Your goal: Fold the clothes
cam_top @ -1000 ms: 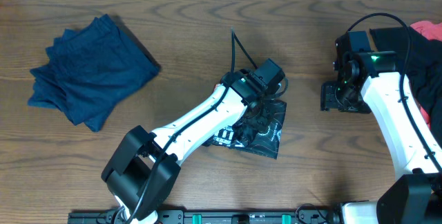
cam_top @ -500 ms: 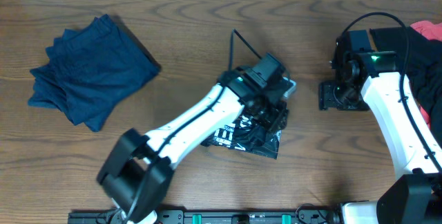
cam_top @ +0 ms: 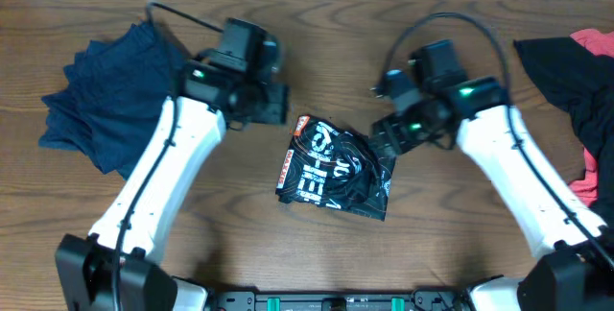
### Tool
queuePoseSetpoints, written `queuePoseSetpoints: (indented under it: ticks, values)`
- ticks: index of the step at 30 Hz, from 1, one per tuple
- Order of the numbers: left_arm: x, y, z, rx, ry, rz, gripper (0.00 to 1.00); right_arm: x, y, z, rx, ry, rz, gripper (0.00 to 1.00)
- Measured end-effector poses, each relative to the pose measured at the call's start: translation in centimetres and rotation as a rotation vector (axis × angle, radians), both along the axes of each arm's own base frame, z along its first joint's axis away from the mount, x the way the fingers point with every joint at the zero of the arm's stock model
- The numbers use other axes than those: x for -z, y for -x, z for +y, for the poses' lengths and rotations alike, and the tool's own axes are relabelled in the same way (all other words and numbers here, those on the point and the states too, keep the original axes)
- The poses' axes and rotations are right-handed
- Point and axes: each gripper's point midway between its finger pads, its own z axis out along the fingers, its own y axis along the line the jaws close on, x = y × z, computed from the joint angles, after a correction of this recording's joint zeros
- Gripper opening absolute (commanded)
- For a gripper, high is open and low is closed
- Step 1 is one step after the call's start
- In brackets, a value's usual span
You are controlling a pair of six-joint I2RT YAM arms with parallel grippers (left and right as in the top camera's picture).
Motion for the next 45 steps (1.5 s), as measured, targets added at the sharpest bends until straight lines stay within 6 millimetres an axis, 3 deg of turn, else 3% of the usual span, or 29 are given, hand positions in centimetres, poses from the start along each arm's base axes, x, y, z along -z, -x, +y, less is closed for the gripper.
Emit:
queuePoseSetpoints:
  ticks: [3, 7, 13, 17, 21, 27, 30, 35, 42, 45]
  values:
    - [1.6, -0.7, 1.4, -0.052, -0.007, 0.042, 0.58, 1.5, 0.6, 1.9, -0.054, 0.031, 0.021, 0.72]
    - [4.7, -1.0, 1.3, -0.064, -0.02, 0.127, 0.58, 4.2, 0.5, 3.3, -0.074, 0.072, 0.053, 0.72]
    - [9.4, -0.3, -0.2, -0.038, -0.002, 0.277, 0.58, 7.1, 0.1, 2.8, 0.009, 0.206, 0.07, 0.6]
    - [11.4, 0.7, -1.6, -0.004, 0.016, 0.348, 0.58, 7.8, 0.0, 0.2, 0.159, 0.319, 0.09, 0.59]
    - [12.8, 1.8, -3.3, 0.039, 0.014, 0.395, 0.58, 7.7, 0.1, -2.8, 0.3, 0.407, 0.111, 0.47]
    - [14.6, 2.9, -4.6, 0.082, -0.021, 0.434, 0.58, 7.3, 0.6, -8.9, 0.577, 0.546, 0.161, 0.5]
    - [14.9, 3.0, -4.5, 0.085, -0.035, 0.439, 0.58, 7.4, 0.0, -9.8, 0.617, 0.523, 0.166, 0.53]
    - [14.9, 3.0, -4.4, 0.083, -0.04, 0.437, 0.58, 6.9, -0.6, -7.1, 0.519, 0.376, 0.174, 0.57]
    - [14.9, 3.0, -4.4, 0.083, -0.039, 0.436, 0.58, 1.7, -1.7, -0.4, 0.267, 0.135, 0.0, 0.62]
    - [14.9, 3.0, -4.4, 0.083, -0.039, 0.436, 0.58, 1.5, -1.5, 1.3, 0.201, 0.123, -0.025, 0.61]
